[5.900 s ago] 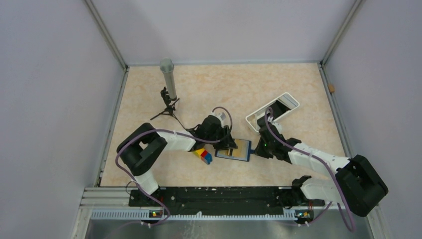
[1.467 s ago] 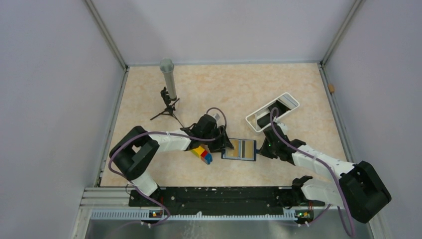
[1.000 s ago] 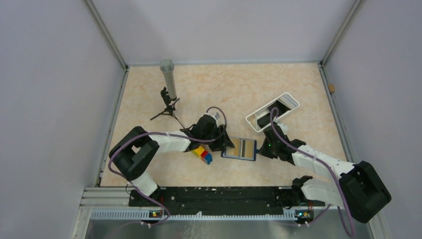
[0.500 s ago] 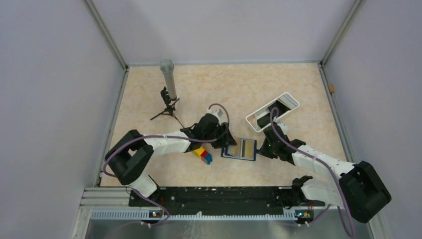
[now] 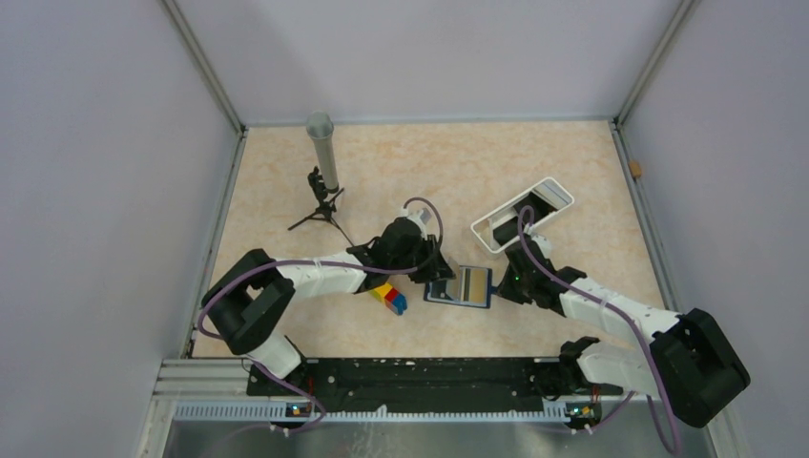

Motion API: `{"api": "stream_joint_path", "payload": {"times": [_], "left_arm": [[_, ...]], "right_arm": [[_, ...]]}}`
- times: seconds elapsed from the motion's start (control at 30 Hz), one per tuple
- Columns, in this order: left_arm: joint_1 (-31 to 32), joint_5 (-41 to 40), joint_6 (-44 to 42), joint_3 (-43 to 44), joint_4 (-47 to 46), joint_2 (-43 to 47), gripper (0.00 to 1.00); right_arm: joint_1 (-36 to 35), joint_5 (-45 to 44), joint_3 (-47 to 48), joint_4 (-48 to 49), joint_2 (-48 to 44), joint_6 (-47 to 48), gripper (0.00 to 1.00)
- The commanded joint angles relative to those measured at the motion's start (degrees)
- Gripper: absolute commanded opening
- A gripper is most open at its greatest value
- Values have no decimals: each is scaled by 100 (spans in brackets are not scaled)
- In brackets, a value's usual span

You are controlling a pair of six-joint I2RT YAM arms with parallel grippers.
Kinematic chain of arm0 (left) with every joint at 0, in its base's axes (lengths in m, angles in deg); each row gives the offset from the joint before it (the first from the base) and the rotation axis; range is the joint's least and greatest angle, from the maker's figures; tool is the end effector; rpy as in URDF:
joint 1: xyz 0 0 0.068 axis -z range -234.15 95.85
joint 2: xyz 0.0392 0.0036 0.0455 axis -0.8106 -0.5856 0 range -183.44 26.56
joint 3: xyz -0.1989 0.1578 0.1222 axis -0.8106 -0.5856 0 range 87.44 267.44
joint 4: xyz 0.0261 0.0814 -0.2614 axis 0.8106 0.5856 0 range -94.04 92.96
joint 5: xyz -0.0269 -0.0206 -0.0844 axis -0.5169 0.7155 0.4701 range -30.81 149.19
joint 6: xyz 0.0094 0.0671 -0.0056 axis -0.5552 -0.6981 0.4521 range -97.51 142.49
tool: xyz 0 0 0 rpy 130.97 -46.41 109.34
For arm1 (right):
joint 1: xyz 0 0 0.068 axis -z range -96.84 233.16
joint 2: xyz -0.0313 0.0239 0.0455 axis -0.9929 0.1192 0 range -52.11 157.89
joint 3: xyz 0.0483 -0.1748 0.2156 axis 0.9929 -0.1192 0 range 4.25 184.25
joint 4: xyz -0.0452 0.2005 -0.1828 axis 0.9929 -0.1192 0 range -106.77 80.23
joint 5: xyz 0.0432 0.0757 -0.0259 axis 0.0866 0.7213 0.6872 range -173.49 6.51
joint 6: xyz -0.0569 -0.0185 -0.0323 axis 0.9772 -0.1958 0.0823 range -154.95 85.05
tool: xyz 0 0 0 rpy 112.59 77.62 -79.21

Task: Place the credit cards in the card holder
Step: Turn over the card slot in the card holder.

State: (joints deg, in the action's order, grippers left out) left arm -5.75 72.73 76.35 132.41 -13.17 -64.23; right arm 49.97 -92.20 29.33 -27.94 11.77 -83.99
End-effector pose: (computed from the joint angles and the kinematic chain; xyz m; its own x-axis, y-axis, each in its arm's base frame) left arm 0.2226 -0.2699 0.1665 -0.9218 -0.1443 -0.3599 0.1820 0.6586 -0.7301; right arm 0.1797 0.1077 0.1357 -0.8164 0.3580 -0.4531 0.2204 0.9184 0.3285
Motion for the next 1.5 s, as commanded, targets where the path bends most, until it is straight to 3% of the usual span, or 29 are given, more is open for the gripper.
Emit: {"api": "stream_joint_path", "payload": {"times": [0.0, 0.73, 1.13, 1.47], "left_arm": [[20, 151, -17, 26, -585, 8, 27], [25, 412, 91, -171, -1167, -317, 15], [28, 519, 124, -280, -1529, -257, 16], [29, 366, 134, -215, -1193, -325, 15]], "right_arm": [[40, 36, -149, -45, 76, 108, 0], [41, 53, -145, -37, 131, 107, 0], [41, 62, -140, -36, 157, 112, 0], [37, 49, -137, -58, 145, 113, 0]]}}
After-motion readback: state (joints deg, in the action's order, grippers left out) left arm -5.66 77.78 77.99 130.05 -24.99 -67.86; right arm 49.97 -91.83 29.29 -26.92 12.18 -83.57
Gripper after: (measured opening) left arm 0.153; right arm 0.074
